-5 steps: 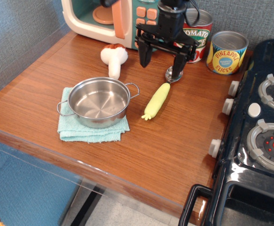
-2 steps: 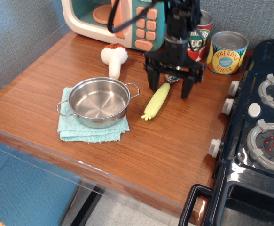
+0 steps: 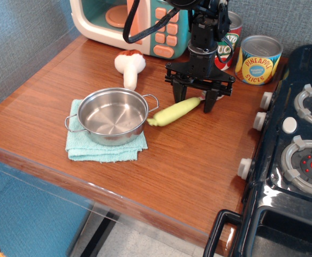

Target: Move the spoon to the left edge of the table

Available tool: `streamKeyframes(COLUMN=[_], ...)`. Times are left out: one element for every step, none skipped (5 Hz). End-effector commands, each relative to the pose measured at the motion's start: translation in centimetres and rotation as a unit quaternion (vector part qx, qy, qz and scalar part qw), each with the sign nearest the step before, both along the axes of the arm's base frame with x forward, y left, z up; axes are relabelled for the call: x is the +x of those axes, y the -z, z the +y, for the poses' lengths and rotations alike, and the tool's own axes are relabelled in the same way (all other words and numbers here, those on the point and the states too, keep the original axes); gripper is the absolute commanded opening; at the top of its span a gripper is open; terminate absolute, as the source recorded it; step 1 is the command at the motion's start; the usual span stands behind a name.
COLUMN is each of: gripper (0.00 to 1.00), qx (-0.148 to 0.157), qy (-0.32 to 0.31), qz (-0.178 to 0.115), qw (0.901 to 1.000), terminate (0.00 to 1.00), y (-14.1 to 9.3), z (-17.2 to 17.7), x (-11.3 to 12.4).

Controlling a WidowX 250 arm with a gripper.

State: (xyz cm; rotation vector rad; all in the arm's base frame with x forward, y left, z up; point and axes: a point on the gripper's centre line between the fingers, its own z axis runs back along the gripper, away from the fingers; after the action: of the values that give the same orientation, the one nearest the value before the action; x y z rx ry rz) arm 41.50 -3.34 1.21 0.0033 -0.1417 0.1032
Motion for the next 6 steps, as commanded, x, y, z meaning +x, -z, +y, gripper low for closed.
streamKeyframes(gripper=[0.00,0.00,0.00,0.00,0.00,0.00], qx=[-0.002,-0.024,-0.048,-0.032,0.003,0.014], qy=[0.029,0.041,0.027,-0.009,-0.029,-0.050], qz=[-0.049,-0.092,-0.138,-0.146,-0.106,-0.077], qw=[0.9984,0.9946,0.9890,0.9888,0.9940,0.9956], terminate=[0.00,0.00,0.00,0.00,0.00,0.00], y=[-4.2,-7.7,-11.9,-14.4,-14.5,-13.3], z=[-0.7,-1.5,-0.3,4.6,9.2,14.0], x=[1.5,2.3,2.7,1.6,-1.2,-3.2])
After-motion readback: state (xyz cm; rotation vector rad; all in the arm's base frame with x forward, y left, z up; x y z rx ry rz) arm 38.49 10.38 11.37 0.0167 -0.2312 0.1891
